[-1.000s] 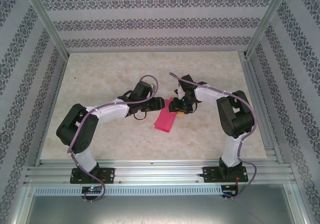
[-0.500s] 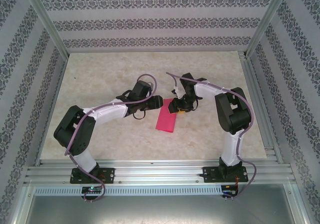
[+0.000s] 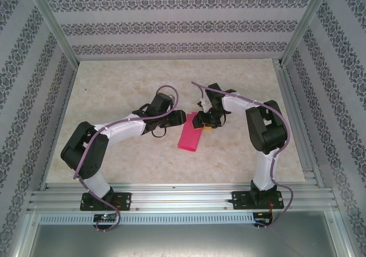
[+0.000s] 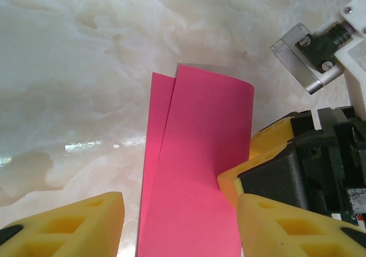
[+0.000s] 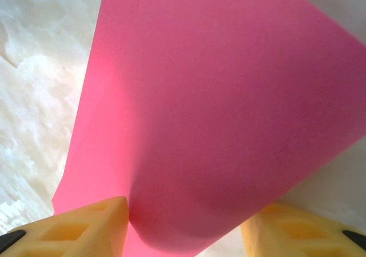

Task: Fold a paper plane with a square sheet of paper (pick it up from the middle)
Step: Fold the square sheet of paper in half at the center of the table.

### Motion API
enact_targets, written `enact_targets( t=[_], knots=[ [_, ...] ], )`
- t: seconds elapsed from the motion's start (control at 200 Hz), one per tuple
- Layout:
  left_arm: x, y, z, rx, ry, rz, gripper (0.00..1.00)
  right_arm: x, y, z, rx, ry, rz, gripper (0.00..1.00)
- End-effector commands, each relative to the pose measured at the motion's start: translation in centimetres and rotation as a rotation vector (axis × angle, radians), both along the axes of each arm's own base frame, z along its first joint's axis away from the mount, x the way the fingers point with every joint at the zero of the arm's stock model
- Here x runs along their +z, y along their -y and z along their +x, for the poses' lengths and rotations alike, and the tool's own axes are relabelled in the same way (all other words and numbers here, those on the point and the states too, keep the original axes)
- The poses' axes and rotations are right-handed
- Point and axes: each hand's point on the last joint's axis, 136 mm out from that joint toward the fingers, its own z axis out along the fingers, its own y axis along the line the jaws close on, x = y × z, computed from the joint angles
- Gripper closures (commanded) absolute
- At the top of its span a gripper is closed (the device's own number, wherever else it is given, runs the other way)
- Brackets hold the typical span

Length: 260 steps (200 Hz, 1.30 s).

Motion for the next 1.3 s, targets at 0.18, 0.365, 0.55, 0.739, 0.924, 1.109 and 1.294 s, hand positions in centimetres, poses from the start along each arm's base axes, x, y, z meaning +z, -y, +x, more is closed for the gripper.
enact_targets(
  t=[0.18, 0.365, 0.55, 0.739, 0.924, 1.109, 1.294],
  knots=[
    [0.1, 0.4, -0.6, -0.012, -0.008, -0.022, 0.44, -0.2, -0.8, 0.9, 0.036, 0.023, -0.032, 0.45],
    [0.1, 0.5, -0.7, -0.021, -0.008, -0.023, 0.44, 0.1, -0.4, 0.8, 0.044, 0.027, -0.035, 0.45],
    [0.0, 0.4, -0.8, -0.020, -0.011, -0.022, 0.44, 1.1, -0.3, 1.1, 0.046, 0.060, -0.027, 0.42],
    [0.4, 0.5, -0.7, -0.019, -0.004, -0.025, 0.44, 2.3, -0.6, 1.5, -0.028, 0.069, 0.026, 0.42],
    [0.3, 0.6, -0.7, -0.023, -0.010, -0.026, 0.45, 2.5, -1.1, 1.6, -0.043, 0.083, 0.053, 0.45],
    [0.0, 0.5, -1.0, -0.022, -0.025, -0.027, 0.46, 1.9, -1.1, 0.3, 0.052, 0.055, 0.021, 0.45],
    [-0.2, 0.4, -1.1, -0.012, -0.038, -0.034, 0.47, 1.5, -1.0, -0.3, 0.122, 0.032, -0.002, 0.45]
  ],
)
